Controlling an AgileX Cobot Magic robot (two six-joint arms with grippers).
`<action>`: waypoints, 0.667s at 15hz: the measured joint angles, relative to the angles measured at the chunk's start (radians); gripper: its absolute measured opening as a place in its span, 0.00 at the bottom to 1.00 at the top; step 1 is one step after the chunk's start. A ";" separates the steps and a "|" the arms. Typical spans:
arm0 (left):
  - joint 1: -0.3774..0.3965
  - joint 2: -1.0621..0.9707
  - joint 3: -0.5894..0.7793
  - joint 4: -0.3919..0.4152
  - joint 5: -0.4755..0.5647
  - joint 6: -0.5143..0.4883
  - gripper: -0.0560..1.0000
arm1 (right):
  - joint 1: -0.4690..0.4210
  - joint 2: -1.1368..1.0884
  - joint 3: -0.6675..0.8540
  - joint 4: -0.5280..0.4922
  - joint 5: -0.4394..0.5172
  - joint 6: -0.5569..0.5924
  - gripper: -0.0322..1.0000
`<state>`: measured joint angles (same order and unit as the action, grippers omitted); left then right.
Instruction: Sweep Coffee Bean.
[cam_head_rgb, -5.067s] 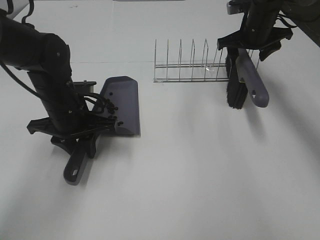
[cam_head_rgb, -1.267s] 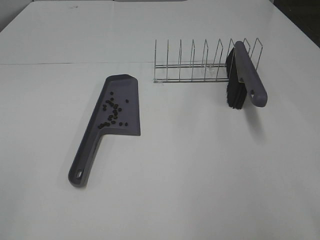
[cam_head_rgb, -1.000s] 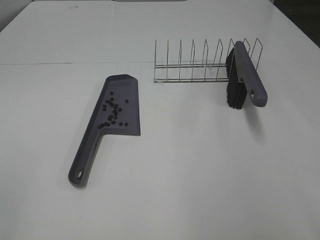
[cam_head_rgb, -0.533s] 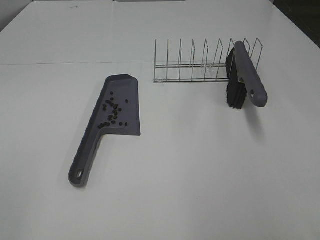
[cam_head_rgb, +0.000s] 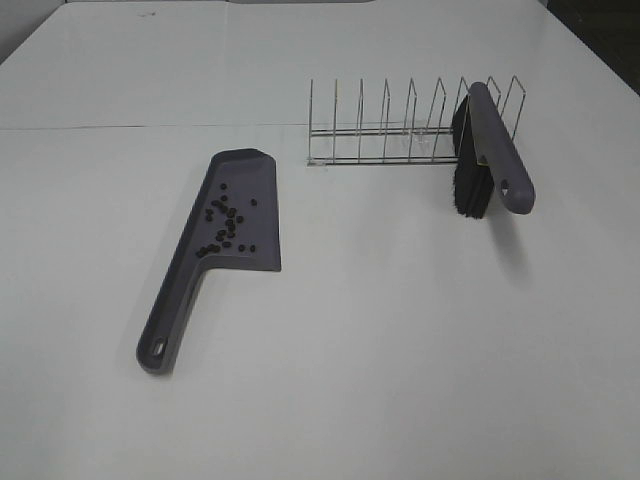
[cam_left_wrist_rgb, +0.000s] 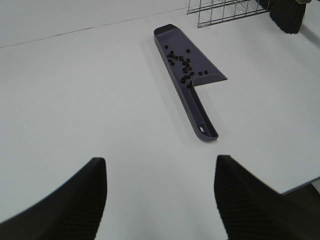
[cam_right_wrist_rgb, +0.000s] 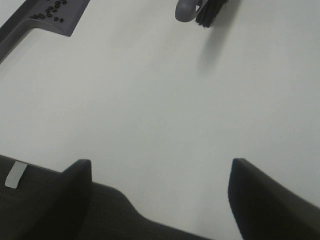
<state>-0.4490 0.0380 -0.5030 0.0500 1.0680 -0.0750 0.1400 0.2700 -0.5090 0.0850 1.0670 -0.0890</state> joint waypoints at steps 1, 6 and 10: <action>0.000 0.000 0.000 0.000 0.000 0.000 0.59 | 0.000 0.000 0.000 -0.002 0.000 0.000 0.65; 0.000 0.000 0.000 0.000 0.000 0.000 0.59 | 0.000 0.000 0.001 -0.002 -0.001 0.001 0.65; 0.000 0.000 0.000 0.000 0.000 0.000 0.59 | 0.000 0.000 0.001 -0.002 -0.001 0.001 0.65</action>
<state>-0.4490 0.0380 -0.5030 0.0500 1.0680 -0.0750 0.1400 0.2700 -0.5080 0.0830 1.0660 -0.0880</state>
